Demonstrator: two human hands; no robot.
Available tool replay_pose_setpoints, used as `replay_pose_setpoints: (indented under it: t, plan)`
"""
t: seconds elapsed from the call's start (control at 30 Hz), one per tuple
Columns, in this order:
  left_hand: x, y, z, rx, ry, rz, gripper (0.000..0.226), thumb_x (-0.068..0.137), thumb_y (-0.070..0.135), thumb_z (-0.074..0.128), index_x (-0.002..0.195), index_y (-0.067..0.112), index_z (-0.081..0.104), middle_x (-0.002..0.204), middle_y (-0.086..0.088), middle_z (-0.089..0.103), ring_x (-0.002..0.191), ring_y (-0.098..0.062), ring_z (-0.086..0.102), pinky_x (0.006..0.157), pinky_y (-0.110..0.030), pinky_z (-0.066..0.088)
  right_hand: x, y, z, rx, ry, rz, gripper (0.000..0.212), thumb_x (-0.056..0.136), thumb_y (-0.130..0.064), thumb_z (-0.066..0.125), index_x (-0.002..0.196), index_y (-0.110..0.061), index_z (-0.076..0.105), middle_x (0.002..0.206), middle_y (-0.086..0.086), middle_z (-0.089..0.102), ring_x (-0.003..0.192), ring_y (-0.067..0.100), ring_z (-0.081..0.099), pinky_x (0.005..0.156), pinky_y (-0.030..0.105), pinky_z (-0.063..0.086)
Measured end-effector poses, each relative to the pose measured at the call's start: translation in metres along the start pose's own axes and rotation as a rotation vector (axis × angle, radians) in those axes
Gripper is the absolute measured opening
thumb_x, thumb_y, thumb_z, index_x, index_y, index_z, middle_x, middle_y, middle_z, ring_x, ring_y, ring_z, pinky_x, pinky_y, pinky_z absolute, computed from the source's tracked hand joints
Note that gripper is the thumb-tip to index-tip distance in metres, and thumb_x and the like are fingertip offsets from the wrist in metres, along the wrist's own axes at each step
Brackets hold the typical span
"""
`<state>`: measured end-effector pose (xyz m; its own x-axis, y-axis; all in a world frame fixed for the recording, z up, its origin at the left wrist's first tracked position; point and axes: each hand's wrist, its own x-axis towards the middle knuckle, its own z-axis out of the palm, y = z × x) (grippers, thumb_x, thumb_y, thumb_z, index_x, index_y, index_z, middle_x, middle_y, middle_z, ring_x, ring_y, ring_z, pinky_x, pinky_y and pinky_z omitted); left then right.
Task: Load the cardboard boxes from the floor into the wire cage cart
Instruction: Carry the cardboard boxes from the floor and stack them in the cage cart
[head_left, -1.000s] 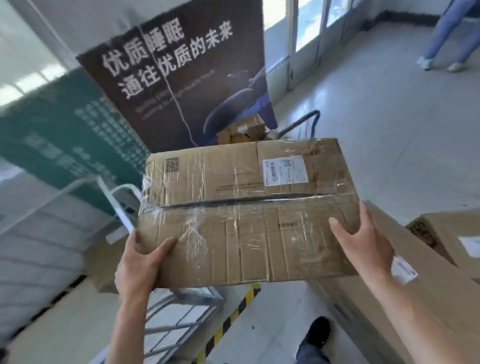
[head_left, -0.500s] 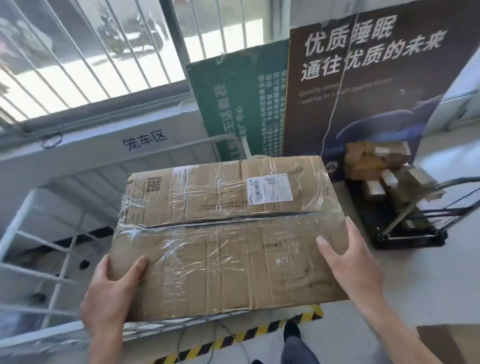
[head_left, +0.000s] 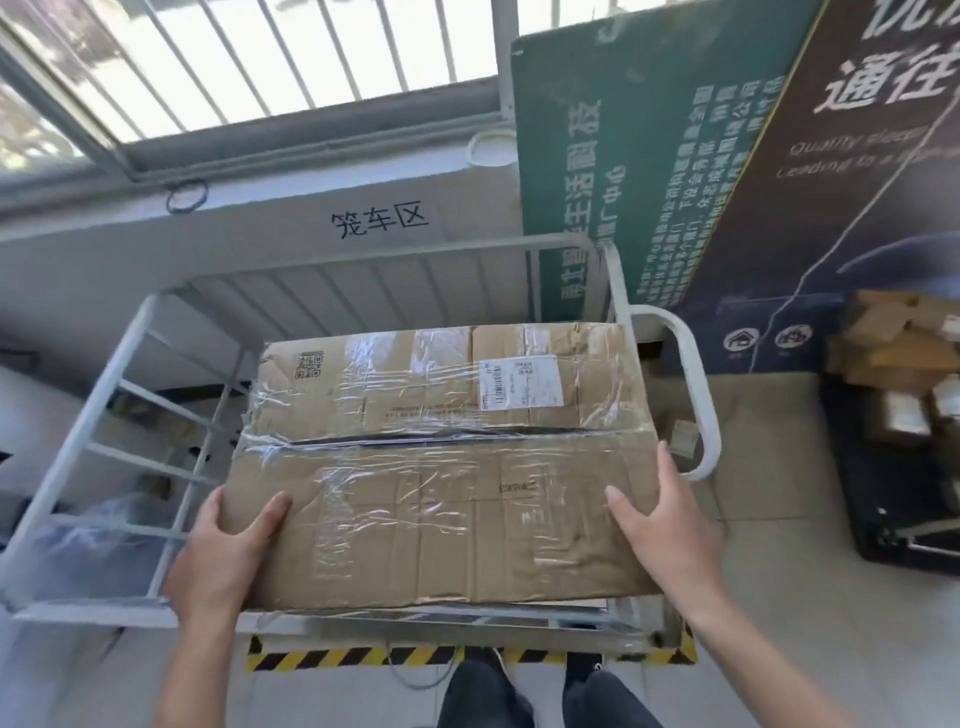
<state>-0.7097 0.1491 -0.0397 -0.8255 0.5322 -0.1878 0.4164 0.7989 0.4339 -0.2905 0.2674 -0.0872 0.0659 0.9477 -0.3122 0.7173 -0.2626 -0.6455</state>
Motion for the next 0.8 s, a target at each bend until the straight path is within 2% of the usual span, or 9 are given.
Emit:
replay_pose_setpoints:
  t: [0.17, 0.3, 0.4, 0.47, 0.6, 0.67, 0.77, 0.8]
  plan:
    - [0.067, -0.017, 0.034, 0.051, -0.172, -0.068, 0.116, 0.051, 0.090, 0.048, 0.146, 0.025, 0.036, 0.140, -0.011, 0.055, 0.123, -0.038, 0.054, 0.098, -0.050, 0.043, 0.023, -0.014, 0.052, -0.052, -0.071, 0.091, 0.089, 0.088, -0.062, 0.052, 0.155, -0.039, -0.002, 0.160, -0.006, 0.027, 0.139, 0.022, 0.039, 0.094, 0.046, 0.047]
    - [0.123, -0.031, 0.076, 0.108, -0.297, -0.089, 0.116, 0.049, 0.084, 0.051, 0.146, 0.021, 0.038, 0.141, -0.014, 0.053, 0.124, -0.039, 0.053, 0.098, -0.048, 0.041, 0.036, -0.012, 0.104, -0.102, -0.125, 0.207, 0.090, 0.090, -0.060, 0.052, 0.155, -0.037, -0.005, 0.163, -0.004, 0.020, 0.140, 0.025, 0.040, 0.097, 0.044, 0.047]
    - [0.152, -0.050, 0.124, 0.095, -0.381, -0.110, 0.116, 0.049, 0.083, 0.054, 0.145, 0.018, 0.039, 0.140, -0.016, 0.054, 0.122, -0.038, 0.054, 0.098, -0.047, 0.042, 0.051, 0.005, 0.145, -0.078, -0.143, 0.303, 0.091, 0.089, -0.057, 0.057, 0.156, -0.036, -0.001, 0.163, -0.002, 0.023, 0.143, 0.028, 0.035, 0.106, 0.050, 0.042]
    - [0.170, -0.067, 0.161, 0.101, -0.426, -0.127, 0.115, 0.051, 0.082, 0.055, 0.143, 0.016, 0.039, 0.138, -0.017, 0.056, 0.120, -0.038, 0.056, 0.098, -0.047, 0.042, 0.065, 0.022, 0.175, -0.109, -0.162, 0.352, 0.092, 0.087, -0.055, 0.059, 0.157, -0.035, 0.002, 0.162, -0.002, 0.024, 0.143, 0.028, 0.034, 0.106, 0.052, 0.042]
    - [0.195, -0.107, 0.239, 0.112, -0.523, -0.195, 0.112, 0.051, 0.079, 0.058, 0.139, 0.012, 0.041, 0.133, -0.018, 0.058, 0.117, -0.037, 0.058, 0.097, -0.048, 0.044, 0.098, 0.061, 0.232, -0.196, -0.192, 0.424, 0.095, 0.086, -0.058, 0.059, 0.157, -0.033, 0.001, 0.163, -0.005, 0.022, 0.145, 0.024, 0.030, 0.106, 0.049, 0.042]
    - [0.201, -0.120, 0.275, 0.138, -0.554, -0.215, 0.109, 0.054, 0.076, 0.058, 0.140, 0.012, 0.038, 0.134, -0.018, 0.057, 0.118, -0.038, 0.057, 0.098, -0.047, 0.044, 0.117, 0.082, 0.256, -0.213, -0.195, 0.426, 0.097, 0.085, -0.057, 0.062, 0.156, -0.033, 0.001, 0.162, -0.006, 0.025, 0.144, 0.025, 0.034, 0.103, 0.047, 0.044]
    - [0.217, -0.128, 0.327, 0.167, -0.554, -0.202, 0.097, 0.068, 0.072, 0.063, 0.141, 0.014, 0.034, 0.138, -0.016, 0.055, 0.120, -0.037, 0.056, 0.096, -0.046, 0.043, 0.146, 0.115, 0.284, -0.230, -0.184, 0.453, 0.101, 0.082, -0.060, 0.064, 0.156, -0.032, 0.002, 0.159, -0.003, 0.034, 0.135, 0.029, 0.047, 0.084, 0.042, 0.049]
    - [0.225, -0.128, 0.344, 0.175, -0.547, -0.194, 0.093, 0.071, 0.070, 0.064, 0.141, 0.016, 0.035, 0.137, -0.014, 0.056, 0.119, -0.036, 0.057, 0.095, -0.045, 0.043, 0.156, 0.126, 0.291, -0.217, -0.176, 0.457, 0.102, 0.080, -0.063, 0.063, 0.156, -0.034, 0.002, 0.157, -0.002, 0.037, 0.133, 0.029, 0.050, 0.084, 0.041, 0.049]
